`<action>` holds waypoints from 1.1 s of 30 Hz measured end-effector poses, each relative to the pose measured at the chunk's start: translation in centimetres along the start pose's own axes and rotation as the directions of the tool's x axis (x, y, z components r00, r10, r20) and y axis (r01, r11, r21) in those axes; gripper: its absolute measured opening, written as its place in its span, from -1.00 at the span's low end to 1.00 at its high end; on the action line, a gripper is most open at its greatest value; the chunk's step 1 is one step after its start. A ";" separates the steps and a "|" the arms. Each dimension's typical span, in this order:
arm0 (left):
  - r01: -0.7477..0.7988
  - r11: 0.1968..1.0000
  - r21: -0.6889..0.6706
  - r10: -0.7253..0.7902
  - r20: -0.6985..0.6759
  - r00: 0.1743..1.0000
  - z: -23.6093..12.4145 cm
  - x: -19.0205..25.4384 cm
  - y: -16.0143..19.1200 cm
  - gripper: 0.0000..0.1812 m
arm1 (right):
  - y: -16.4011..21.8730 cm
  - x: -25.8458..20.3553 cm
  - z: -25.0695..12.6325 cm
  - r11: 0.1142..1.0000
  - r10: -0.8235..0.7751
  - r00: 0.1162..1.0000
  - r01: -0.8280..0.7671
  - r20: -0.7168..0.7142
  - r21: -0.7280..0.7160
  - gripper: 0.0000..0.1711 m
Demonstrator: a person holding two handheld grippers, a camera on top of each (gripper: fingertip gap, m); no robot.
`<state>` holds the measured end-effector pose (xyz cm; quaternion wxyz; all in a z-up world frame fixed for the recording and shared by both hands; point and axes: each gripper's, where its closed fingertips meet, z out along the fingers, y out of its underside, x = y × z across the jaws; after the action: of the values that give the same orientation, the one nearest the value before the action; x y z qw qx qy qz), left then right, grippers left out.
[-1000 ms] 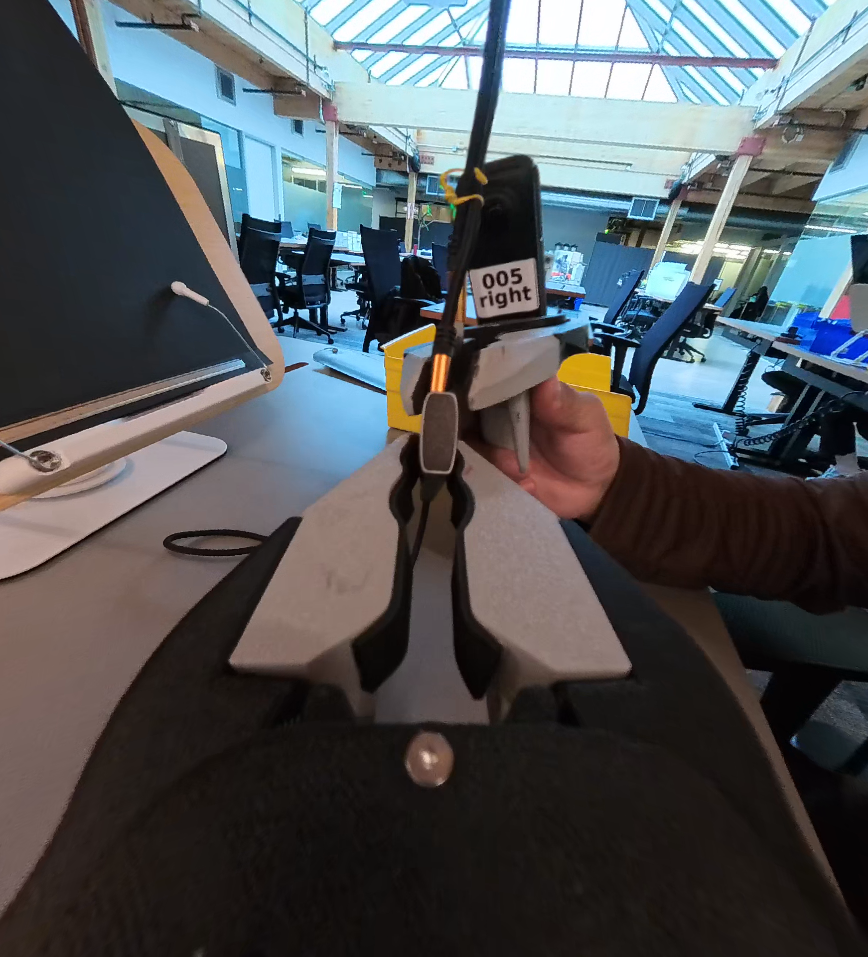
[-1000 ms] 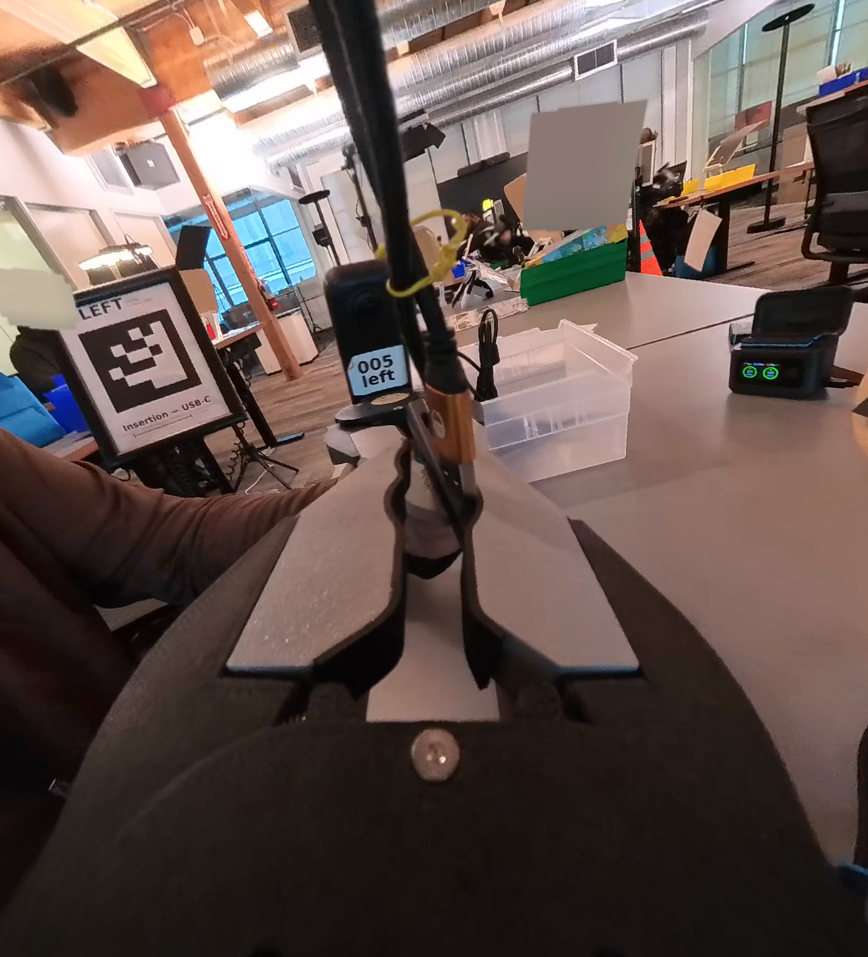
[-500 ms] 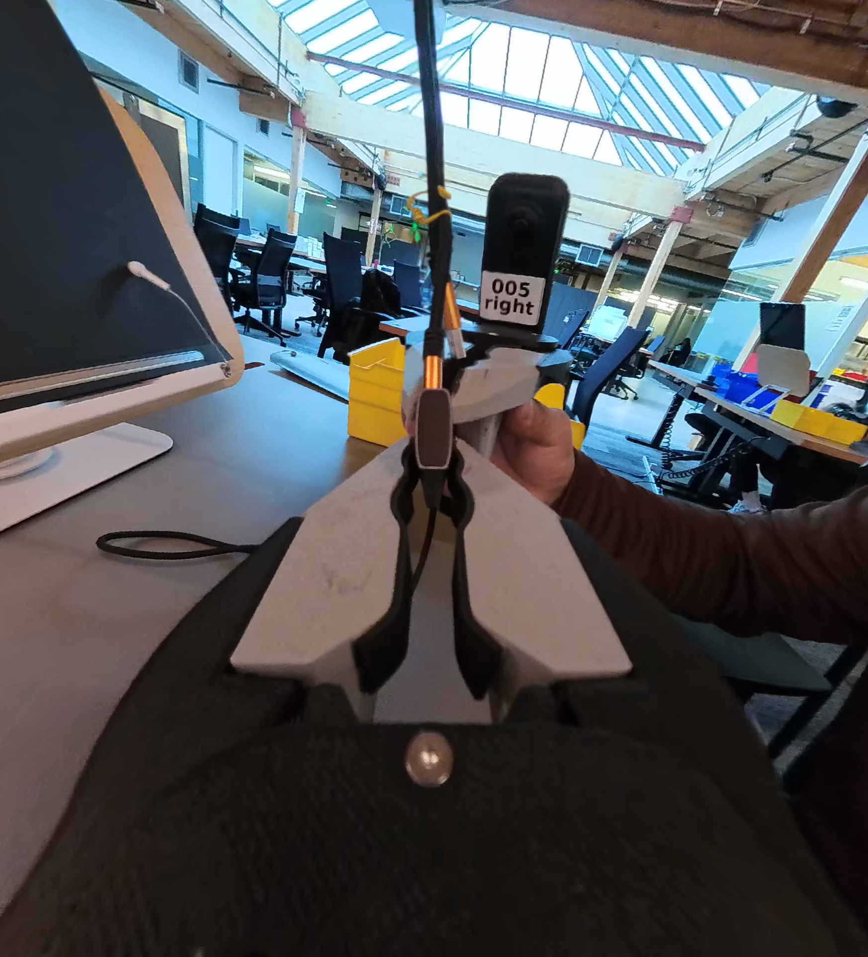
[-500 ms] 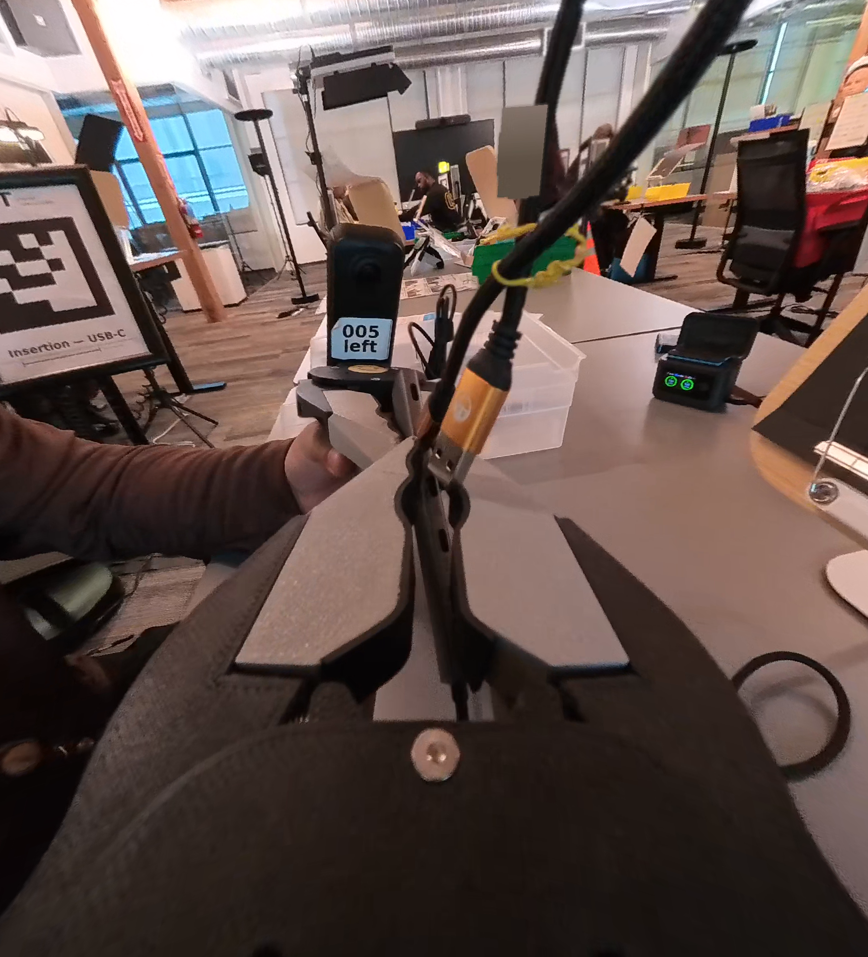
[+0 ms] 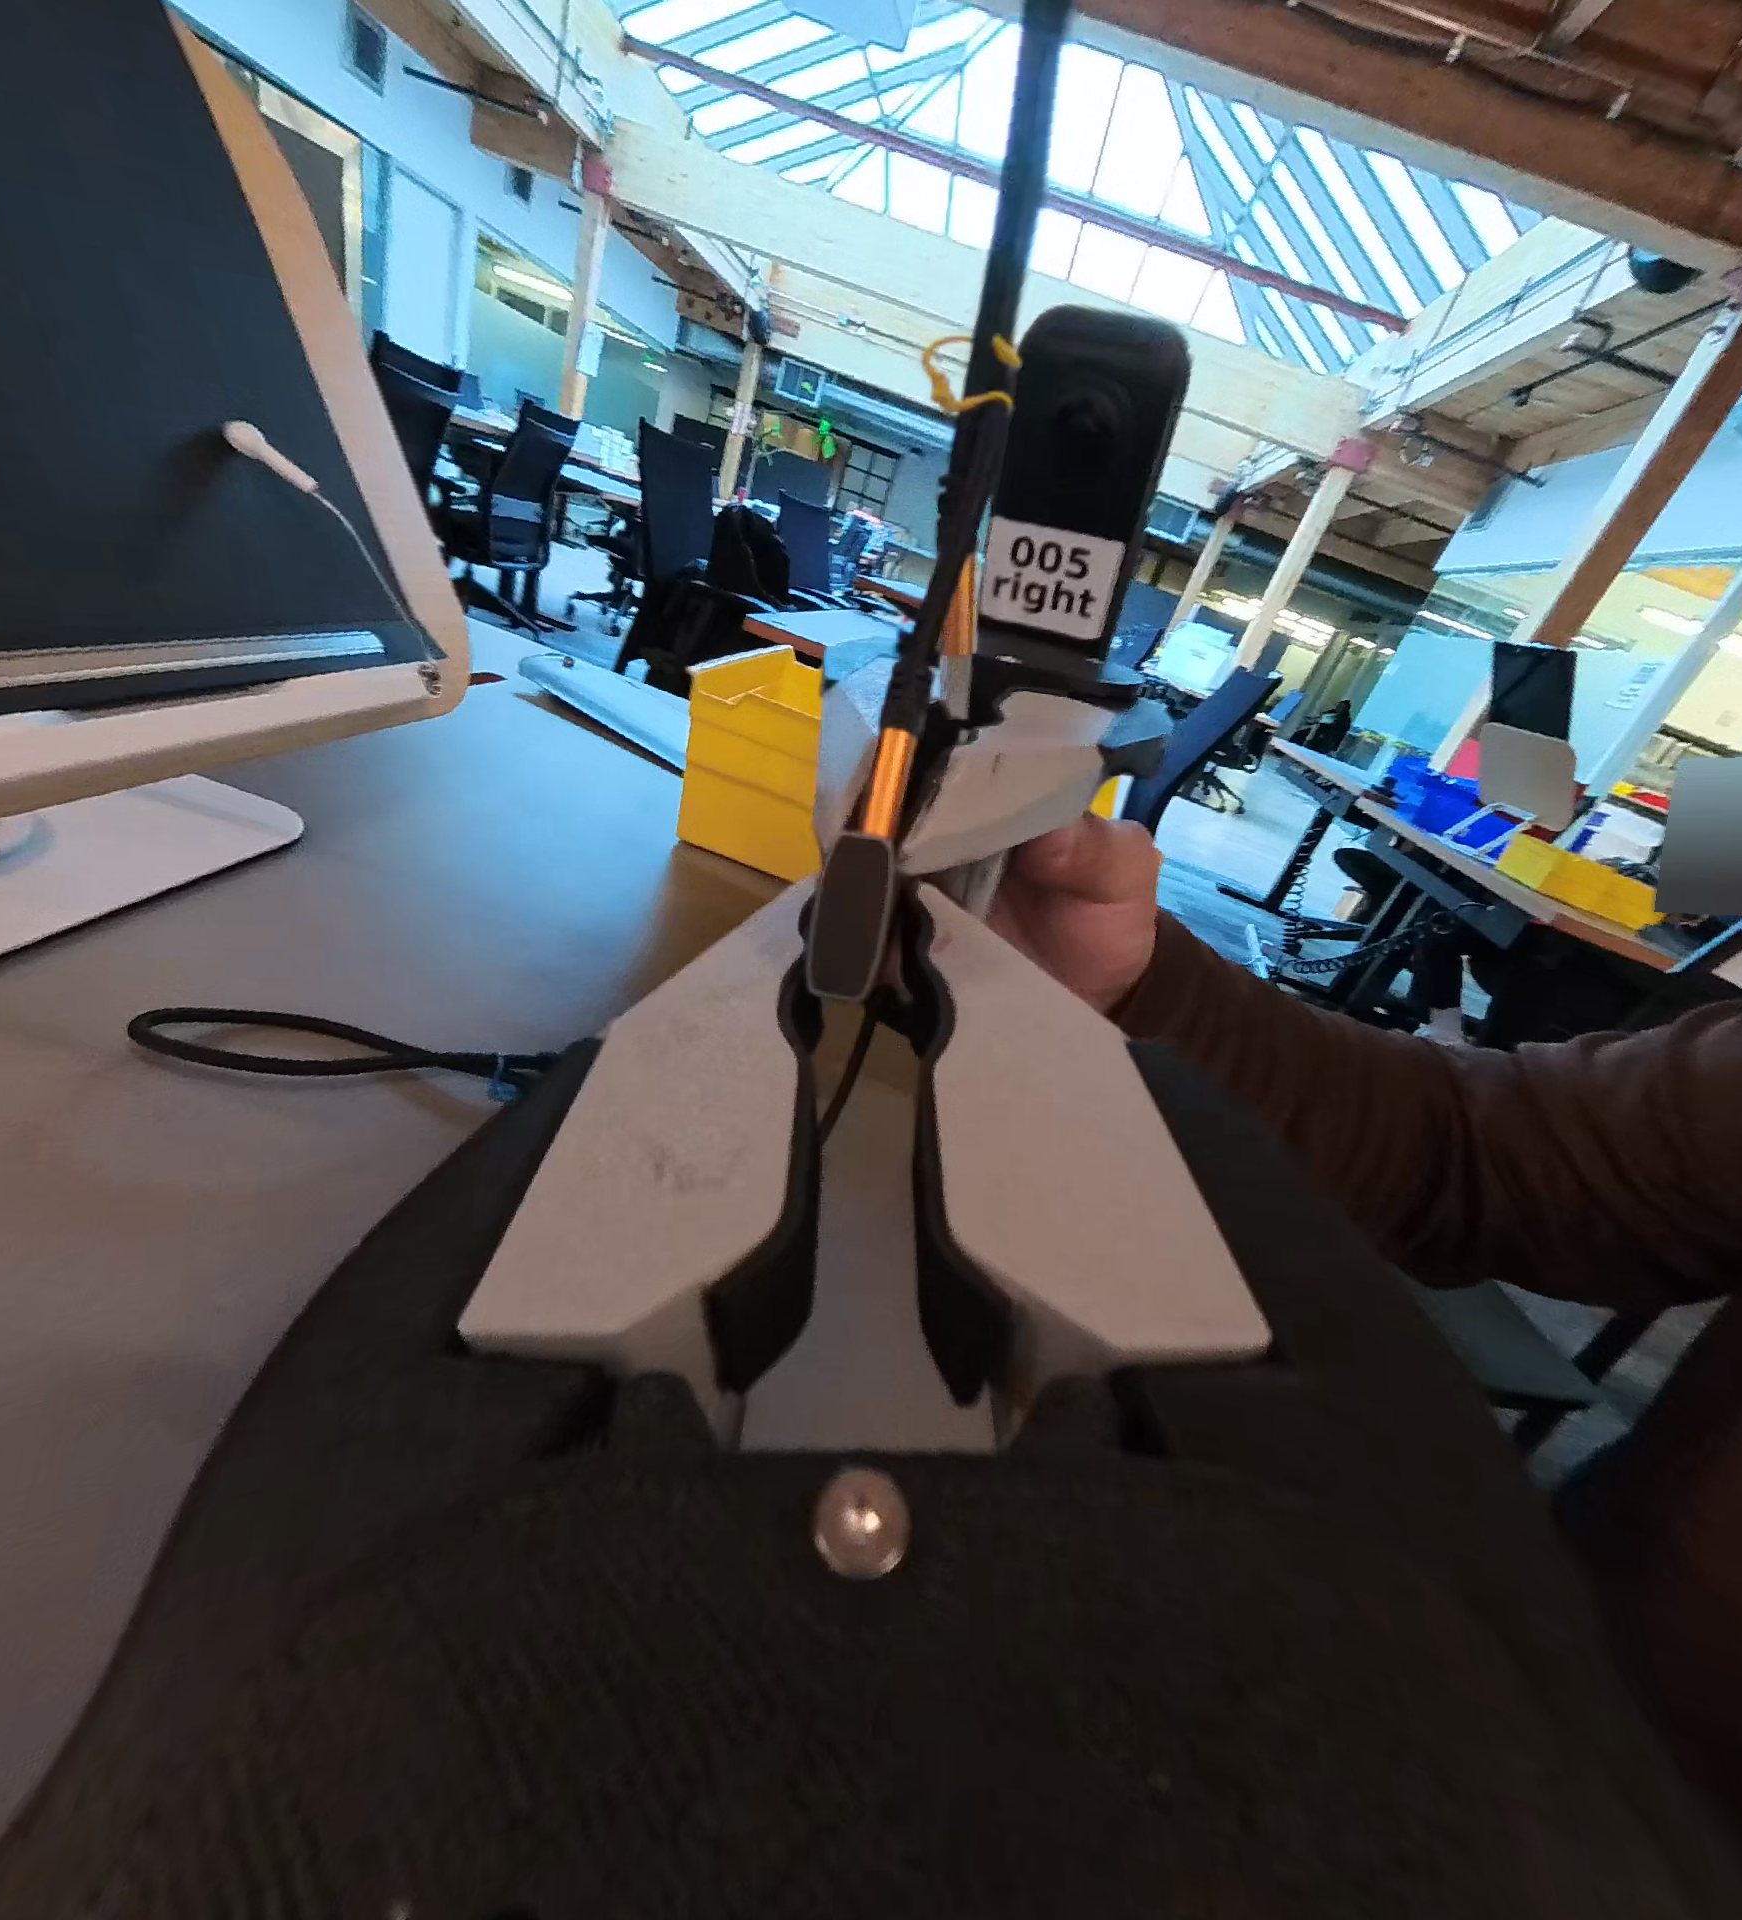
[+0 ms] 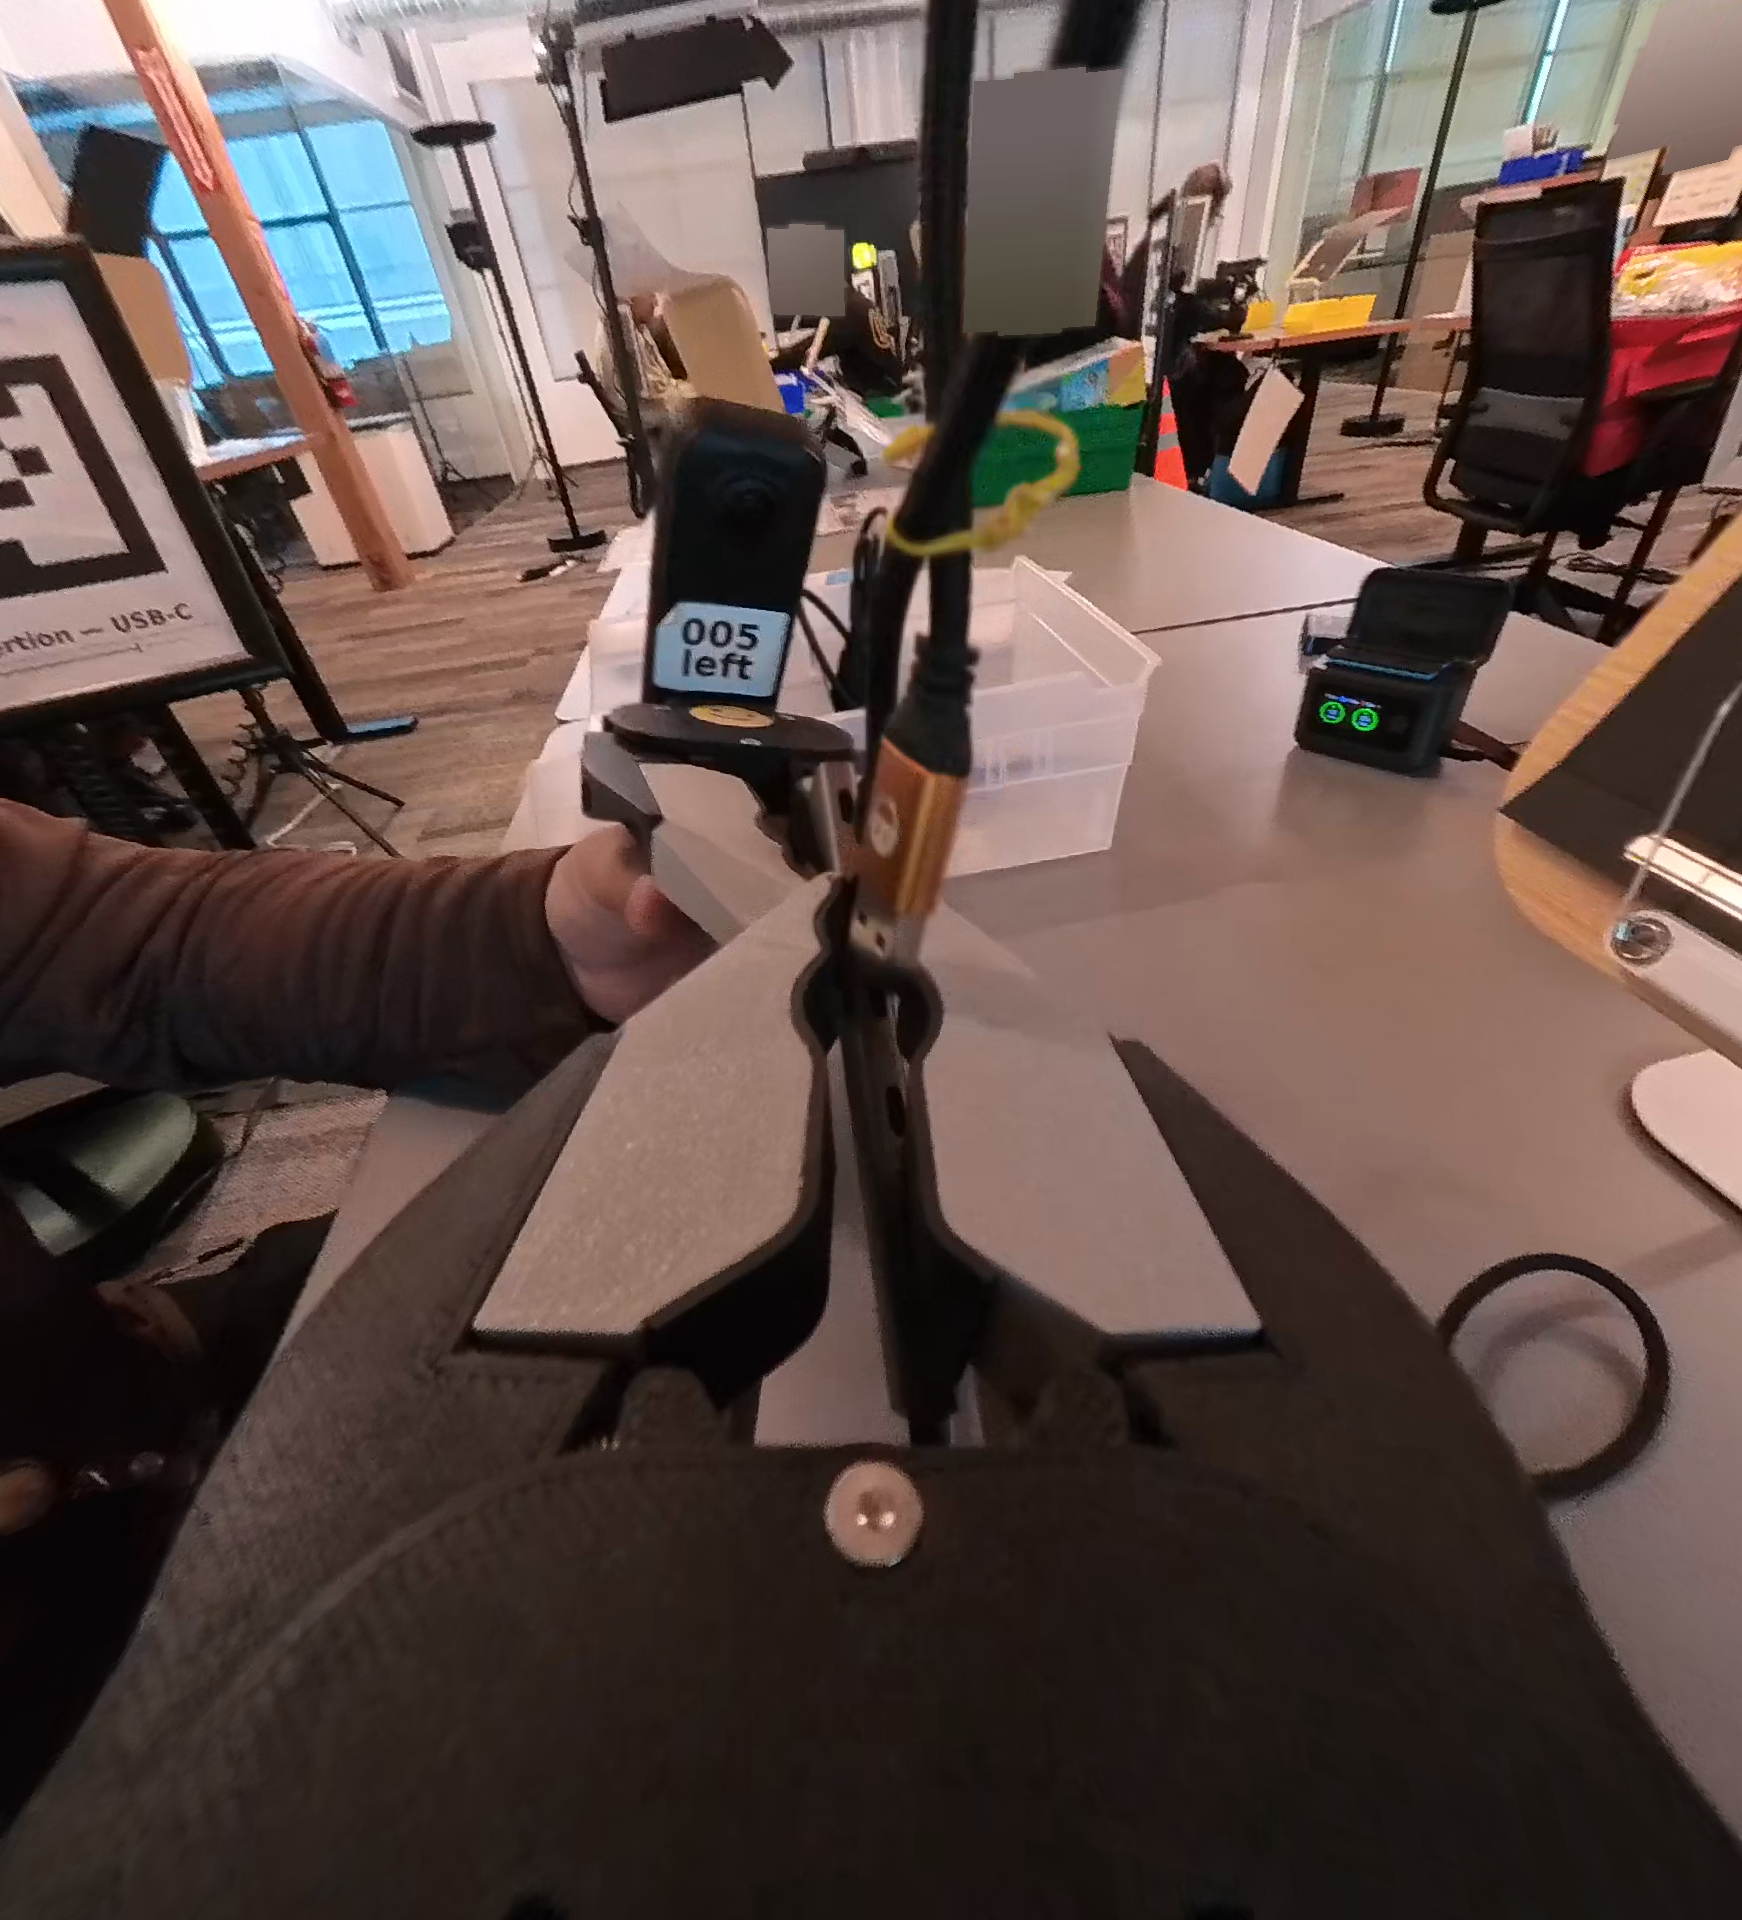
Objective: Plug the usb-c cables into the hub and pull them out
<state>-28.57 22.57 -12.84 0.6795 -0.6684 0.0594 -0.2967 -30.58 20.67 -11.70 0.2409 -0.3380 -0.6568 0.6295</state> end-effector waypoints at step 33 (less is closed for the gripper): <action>-0.278 0.951 0.138 0.242 0.233 0.942 -2.9 -1.3 -3.9 -0.92 | -3.1 5.9 -6.5 0.986 0.029 0.911 0.041 -0.411 0.159 -0.97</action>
<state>-32.28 20.88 -9.86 0.7693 -0.6226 0.0489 -0.1347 -30.05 29.43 -8.67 0.4028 -0.4401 -0.5381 0.5954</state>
